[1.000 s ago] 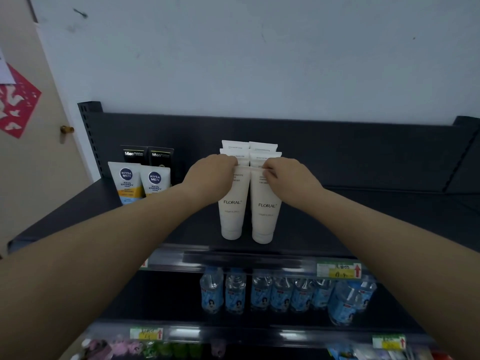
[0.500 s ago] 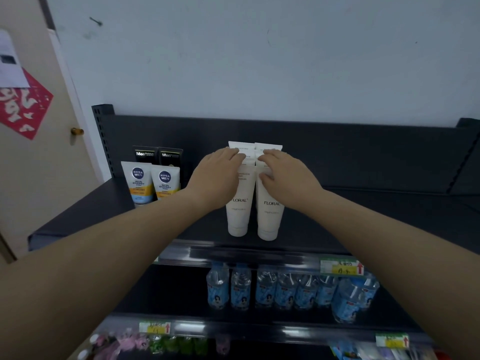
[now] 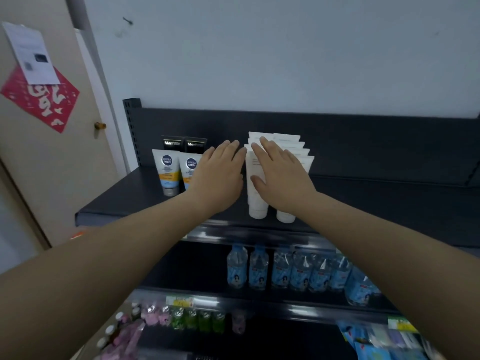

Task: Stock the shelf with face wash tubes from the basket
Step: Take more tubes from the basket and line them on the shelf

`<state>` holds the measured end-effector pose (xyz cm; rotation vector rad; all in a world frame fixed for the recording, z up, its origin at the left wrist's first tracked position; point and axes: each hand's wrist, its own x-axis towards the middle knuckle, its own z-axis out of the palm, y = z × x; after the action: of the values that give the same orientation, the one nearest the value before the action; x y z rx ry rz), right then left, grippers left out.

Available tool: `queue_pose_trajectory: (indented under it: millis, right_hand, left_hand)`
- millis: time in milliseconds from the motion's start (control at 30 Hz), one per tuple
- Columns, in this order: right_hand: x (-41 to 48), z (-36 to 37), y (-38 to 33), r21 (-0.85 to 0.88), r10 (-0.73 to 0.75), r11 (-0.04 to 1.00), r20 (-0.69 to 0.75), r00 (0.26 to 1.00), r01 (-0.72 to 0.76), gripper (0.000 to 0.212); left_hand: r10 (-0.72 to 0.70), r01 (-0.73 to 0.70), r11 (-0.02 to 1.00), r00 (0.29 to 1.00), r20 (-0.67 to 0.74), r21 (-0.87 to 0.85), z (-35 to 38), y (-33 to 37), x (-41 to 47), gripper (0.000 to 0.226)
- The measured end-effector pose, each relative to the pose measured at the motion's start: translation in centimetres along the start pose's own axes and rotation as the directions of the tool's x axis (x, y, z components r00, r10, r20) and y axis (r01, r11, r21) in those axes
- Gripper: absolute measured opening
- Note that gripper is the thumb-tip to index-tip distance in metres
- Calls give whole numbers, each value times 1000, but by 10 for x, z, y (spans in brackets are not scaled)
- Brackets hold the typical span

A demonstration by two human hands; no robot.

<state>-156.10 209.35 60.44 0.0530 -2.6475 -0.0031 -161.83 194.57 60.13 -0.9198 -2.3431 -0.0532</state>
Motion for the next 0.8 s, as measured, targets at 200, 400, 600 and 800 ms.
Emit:
queue_pose_trajectory:
  millis: [200,400,600,800]
  right_hand:
    - [-11,14,-41,6,-33,999,27,999,32,70]
    - [-25,37,-90,42,-106,994,77,991,103,72]
    - [-47,72,-137,89,-194,979,123,973,184,71]
    - [-75,114,-177,143,-272,959,207,940,246,73]
  left_hand:
    - [-79,78,996,996,33,42,-7,-23,-43,60]
    - [-183,180,983,979,86,43,2,-44,-102,59]
    - [-263,261,965,953,151,32,22,-60,-164,63]
    - [-349,342,937,918,190,70,45,-62,-228,64]
